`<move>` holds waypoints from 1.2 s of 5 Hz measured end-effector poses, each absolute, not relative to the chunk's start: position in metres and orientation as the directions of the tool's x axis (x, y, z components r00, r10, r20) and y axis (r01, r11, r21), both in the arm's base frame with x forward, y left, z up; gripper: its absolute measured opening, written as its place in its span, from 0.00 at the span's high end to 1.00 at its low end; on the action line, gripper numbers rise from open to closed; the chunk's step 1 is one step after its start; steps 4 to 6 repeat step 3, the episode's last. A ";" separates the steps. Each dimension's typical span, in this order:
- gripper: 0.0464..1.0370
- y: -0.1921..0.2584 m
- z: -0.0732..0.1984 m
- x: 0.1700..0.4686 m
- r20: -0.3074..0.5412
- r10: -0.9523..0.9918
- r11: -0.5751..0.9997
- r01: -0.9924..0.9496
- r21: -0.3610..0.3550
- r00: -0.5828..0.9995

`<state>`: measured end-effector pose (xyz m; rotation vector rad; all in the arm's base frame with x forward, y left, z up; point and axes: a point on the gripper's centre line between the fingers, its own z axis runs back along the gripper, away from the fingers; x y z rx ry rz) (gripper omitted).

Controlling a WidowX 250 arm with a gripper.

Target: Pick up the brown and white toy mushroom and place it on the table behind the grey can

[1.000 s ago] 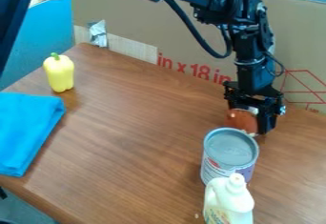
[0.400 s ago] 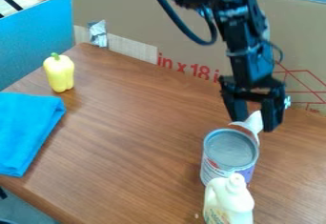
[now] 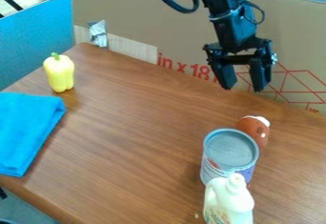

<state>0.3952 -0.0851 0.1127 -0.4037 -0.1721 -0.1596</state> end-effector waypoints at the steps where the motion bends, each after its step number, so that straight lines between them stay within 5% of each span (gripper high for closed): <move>1: 0.04 -0.062 0.110 0.388 0.153 -0.100 0.950 0.140 -0.278 0.983; 3: 0.04 0.024 0.148 0.356 0.222 0.013 1.000 -0.017 0.017 0.975; 6: 0.04 0.024 0.148 0.356 0.222 0.013 1.000 -0.017 0.017 0.975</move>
